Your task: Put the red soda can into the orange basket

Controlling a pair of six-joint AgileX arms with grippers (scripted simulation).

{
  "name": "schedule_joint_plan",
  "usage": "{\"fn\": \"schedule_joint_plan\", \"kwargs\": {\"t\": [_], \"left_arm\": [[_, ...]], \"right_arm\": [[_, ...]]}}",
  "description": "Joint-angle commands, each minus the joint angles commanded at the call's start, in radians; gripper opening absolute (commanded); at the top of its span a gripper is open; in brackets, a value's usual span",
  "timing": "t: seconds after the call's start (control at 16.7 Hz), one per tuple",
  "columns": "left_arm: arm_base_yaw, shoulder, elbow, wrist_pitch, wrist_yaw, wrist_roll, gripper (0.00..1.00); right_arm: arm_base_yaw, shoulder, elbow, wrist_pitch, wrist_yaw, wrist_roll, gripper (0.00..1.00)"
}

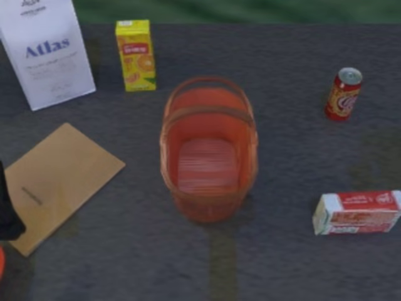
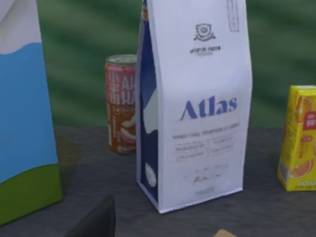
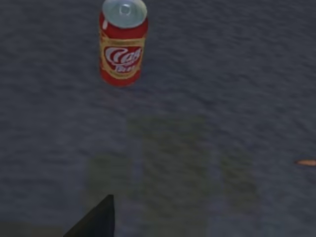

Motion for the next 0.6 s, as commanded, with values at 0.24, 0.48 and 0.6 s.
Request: {"fn": "schedule_joint_plan", "kwargs": {"t": [0.24, 0.48, 0.6], "left_arm": [[0.000, 0.000, 0.000, 0.000, 0.000, 0.000, 1.00], [0.000, 0.000, 0.000, 0.000, 0.000, 0.000, 1.00], [0.000, 0.000, 0.000, 0.000, 0.000, 0.000, 1.00]], "right_arm": [[0.023, 0.413, 0.384, -0.246, -0.006, -0.095, 1.00], [0.046, 0.816, 0.778, -0.478, -0.014, -0.191, 1.00], [0.056, 1.001, 0.969, -0.579, -0.018, -0.236, 1.00]]}}
